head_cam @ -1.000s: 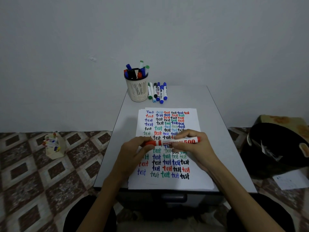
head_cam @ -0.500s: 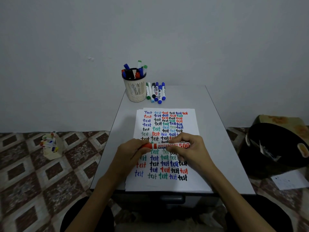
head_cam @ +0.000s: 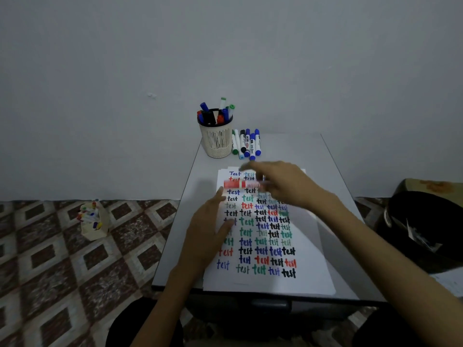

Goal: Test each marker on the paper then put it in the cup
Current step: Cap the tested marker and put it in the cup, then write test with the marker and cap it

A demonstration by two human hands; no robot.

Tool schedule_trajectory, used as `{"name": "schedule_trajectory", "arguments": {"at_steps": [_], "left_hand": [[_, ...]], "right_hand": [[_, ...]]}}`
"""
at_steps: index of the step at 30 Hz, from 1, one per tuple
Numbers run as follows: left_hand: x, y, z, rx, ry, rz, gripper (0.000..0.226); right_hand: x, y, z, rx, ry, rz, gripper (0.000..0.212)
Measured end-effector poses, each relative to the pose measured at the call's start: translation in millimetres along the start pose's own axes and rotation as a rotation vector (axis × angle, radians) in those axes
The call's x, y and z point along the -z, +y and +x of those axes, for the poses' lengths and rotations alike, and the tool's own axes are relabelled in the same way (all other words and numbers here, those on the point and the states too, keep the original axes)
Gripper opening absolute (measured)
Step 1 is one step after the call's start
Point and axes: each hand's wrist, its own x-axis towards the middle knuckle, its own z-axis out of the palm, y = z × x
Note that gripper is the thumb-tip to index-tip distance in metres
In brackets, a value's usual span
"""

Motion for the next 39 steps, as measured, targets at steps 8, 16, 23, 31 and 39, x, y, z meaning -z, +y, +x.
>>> {"name": "schedule_trajectory", "arguments": {"at_steps": [8,16,23,31,39], "left_hand": [[-7.5,-0.3,2.2,0.039,-0.130,0.238,0.050],[-5.8,0.0,3.5,0.041,-0.116,0.234,0.058],[-8.6,-3.3,3.9,0.068,-0.094,0.232,0.071],[-8.5,-3.1,4.1,0.072,-0.088,0.222,0.070],[-8.7,-2.9,4.3,0.087,-0.085,0.189,0.065]], "right_hand": [[70.5,-2.2,131.1,0.031,0.576,0.405,0.084],[59.1,-6.3,212.0,-0.094,0.870,0.644,0.078],[20.6,10.9,226.2,-0.049,0.766,0.559,0.088],[-4.5,20.2,214.2,-0.031,0.435,0.170,0.042],[-9.7,37.5,183.7,-0.014,0.743,0.510,0.031]]}}
